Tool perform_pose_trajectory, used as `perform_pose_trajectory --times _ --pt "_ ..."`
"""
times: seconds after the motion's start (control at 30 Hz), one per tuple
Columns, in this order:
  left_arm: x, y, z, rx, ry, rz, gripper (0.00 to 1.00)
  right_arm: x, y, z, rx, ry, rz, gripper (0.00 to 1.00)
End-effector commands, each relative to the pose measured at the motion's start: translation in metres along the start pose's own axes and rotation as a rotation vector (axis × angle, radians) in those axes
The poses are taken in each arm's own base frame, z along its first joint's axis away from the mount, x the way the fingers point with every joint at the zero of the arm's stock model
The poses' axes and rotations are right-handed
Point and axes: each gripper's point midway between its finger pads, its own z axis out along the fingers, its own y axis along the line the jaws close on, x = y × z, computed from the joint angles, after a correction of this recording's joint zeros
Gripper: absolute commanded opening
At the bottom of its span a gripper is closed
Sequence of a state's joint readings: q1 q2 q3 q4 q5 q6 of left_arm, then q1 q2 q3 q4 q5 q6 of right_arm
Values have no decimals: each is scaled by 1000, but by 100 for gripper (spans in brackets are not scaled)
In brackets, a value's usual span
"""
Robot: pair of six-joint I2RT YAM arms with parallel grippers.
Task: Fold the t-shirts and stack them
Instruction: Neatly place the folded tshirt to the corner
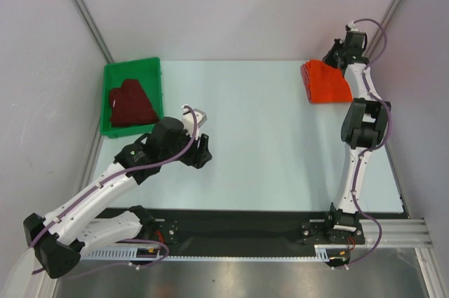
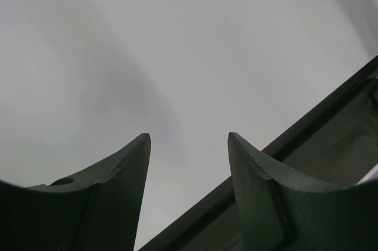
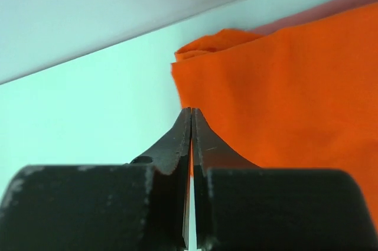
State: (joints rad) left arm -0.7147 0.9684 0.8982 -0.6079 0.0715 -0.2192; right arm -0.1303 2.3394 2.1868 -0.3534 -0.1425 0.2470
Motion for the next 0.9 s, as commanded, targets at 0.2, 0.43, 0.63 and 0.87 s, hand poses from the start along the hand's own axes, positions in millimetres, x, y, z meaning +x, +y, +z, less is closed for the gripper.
perform_pose_trajectory --times 0.2,0.43,0.63,0.87 --pt "3 11 -14 -32 -49 -60 61 43 31 62 -345 25 293 0" --pt "-2 15 -22 -51 -60 -58 61 75 20 66 -394 67 480 0" --pt "-7 8 -25 -11 -132 -126 61 27 -38 -1 -275 21 362 0" --pt "10 5 -16 28 -184 -228 61 16 -109 -51 -94 46 230 0"
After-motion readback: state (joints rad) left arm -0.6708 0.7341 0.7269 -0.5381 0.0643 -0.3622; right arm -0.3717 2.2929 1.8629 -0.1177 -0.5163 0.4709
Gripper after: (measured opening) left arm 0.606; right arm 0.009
